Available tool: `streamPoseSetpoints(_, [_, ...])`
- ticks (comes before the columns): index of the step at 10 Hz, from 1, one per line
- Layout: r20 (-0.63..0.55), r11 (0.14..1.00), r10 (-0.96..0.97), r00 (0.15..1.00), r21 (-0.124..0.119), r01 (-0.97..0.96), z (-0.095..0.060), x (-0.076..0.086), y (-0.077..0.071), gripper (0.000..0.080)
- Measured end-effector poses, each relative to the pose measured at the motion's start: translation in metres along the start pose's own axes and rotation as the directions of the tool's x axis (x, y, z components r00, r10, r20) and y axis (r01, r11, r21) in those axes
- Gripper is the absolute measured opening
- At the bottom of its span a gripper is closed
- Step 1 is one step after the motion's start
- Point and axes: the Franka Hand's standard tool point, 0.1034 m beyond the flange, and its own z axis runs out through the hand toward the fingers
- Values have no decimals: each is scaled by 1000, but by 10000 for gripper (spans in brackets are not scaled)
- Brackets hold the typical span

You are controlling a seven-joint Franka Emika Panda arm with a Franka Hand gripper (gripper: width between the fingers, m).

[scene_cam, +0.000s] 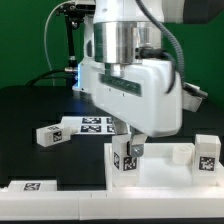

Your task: Assemble square table

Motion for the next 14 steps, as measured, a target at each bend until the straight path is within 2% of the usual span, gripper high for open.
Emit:
streamPoseSetpoints(2, [8,974,224,975,10,-224,0,0,-1,288])
streamPoseSetpoints(4, [8,983,184,983,10,-184,0,1,-1,288])
streamPoseSetpoints(5, [4,992,128,992,7,-128,0,1,0,474])
streamPoseSetpoints(6, [-3,999,-55,999,0,55,1,3,1,588])
streamPoseSetpoints(7, [-9,980,-200,980,1,200,1,1,2,588])
streamPoseSetpoints(8, [-19,935,-355,935,0,355,1,-1,2,637])
streamPoseSetpoints(9, [-20,932,-362,932,-1,362,2,1,2,646])
streamPoseSetpoints(11, [-21,869,-494,869,-6,494,2,2,2,646])
streamPoseSetpoints(12, [-27,786,-618,786,-8,618,1,3,1,648])
streamPoseSetpoints(14, [-43,519,-855,518,-19,855,0,3,-3,648])
